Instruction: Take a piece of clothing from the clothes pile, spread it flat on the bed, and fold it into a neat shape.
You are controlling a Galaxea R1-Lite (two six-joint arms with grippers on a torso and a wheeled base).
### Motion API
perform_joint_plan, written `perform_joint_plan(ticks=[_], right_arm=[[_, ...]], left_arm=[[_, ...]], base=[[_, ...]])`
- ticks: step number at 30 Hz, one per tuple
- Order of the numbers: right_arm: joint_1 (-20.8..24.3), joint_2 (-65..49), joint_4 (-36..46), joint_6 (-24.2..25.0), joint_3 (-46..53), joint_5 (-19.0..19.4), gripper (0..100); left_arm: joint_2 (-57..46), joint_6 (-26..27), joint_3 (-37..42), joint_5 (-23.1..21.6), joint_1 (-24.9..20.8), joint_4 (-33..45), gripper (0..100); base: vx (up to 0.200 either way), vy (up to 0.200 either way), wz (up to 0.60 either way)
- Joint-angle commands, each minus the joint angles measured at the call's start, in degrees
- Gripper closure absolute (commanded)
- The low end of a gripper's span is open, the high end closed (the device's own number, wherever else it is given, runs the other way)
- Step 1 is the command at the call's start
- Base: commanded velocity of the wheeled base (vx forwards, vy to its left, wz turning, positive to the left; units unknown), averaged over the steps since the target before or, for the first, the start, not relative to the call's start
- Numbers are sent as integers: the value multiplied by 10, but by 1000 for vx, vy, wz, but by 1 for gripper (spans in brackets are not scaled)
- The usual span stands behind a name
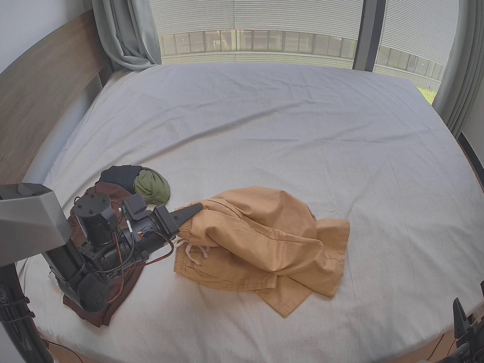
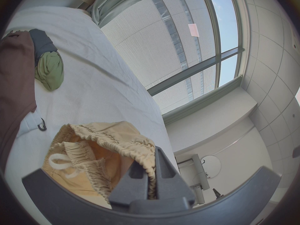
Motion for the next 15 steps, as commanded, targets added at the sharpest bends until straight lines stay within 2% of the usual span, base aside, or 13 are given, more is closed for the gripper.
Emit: perform_joint_plan(ticks=[1,6,15], right_arm=[[-1,-9,0,1,8,0,0],[0,-9,-4,1,8,0,0],[0,-9,-5,1,9,-1,0]], left_arm=[[16,21,-2,1,15,0,100],[41,71,-3,3,30,0,100],[60,74,-9,2,42,-1,100]], base=[[0,0,0],[0,0,0],[0,0,0]])
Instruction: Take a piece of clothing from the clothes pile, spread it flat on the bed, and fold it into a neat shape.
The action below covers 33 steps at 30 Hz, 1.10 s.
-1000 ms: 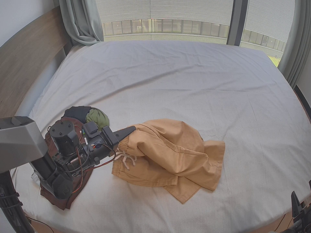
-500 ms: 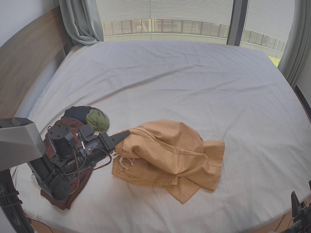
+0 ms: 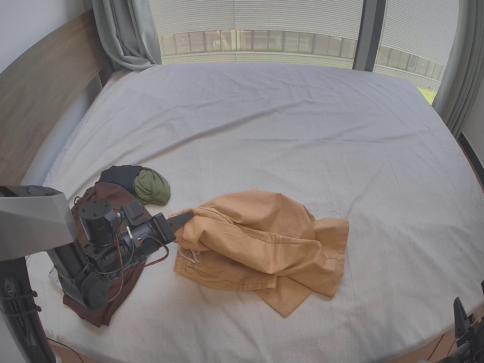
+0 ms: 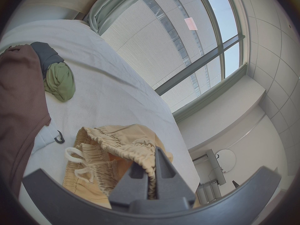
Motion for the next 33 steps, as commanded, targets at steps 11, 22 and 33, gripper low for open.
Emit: perform_joint_plan(ticks=[11,22,33], right_arm=[[-2,-9,0,11,9,-1,0],[-2,-9,-105,4,9,-21,0],[36,151,-42,171,-145,110,0]], left_arm=[[18,0,-4,-1,6,-1,100],[24,5,-8,0,10,-1,100],[25,12,-15,0,9,-1,100]], base=[[0,0,0],[0,0,0],[0,0,0]])
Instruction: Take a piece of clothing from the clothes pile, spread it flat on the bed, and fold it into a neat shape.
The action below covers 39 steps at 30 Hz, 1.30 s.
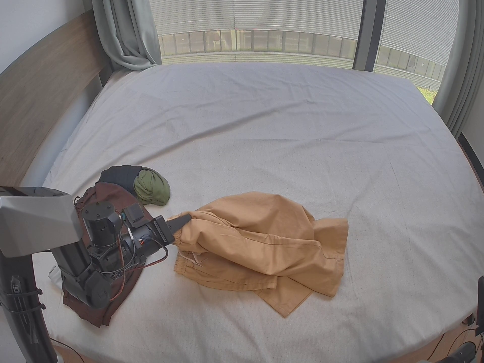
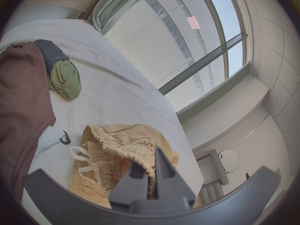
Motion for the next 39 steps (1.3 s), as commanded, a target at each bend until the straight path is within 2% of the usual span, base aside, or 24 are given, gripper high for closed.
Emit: perform_joint_plan(ticks=[1,4,9,20,39], right_arm=[[33,163,60,121,-125,88,0],[40,265,46,162,-185,145,0],[48,370,23,159,-245,181,0],[102,532,-6,152,-344,184,0],[126,714,-184,157,-258,192,0]], left_arm=[[1,2,-5,0,1,0,100],[-2,2,-4,0,0,0,100],[-1,2,-3,0,-1,0,100],[-13,1,-9,0,1,-2,100],[-9,2,3,-1,2,-2,100]], base=[[0,0,0],[0,0,0],[0,0,0],[0,0,0],[0,0,0]])
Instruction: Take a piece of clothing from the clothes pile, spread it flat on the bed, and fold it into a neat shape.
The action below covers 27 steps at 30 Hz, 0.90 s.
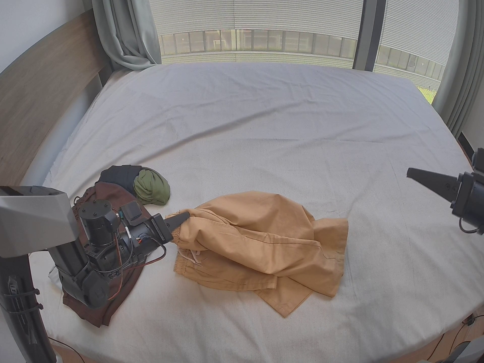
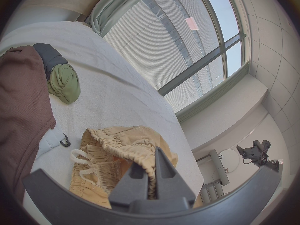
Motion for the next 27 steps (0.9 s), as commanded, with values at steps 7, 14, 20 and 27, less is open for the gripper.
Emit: perform_joint_plan(ticks=[7,14,20,27], right_arm=[[2,163,-125,9,56,1,0],[2,201,-157,30,63,11,0],[-3,244,-189,30,76,11,0],[-4,337,-250,34,92,11,0]], left_arm=[[11,0,-7,-1,13,-1,100],[13,1,-9,0,14,-1,100],[13,2,-10,-1,23,-1,100],[38,48,-8,-5,41,-1,100]], base=[[0,0,0],[0,0,0],[0,0,0],[0,0,0]])
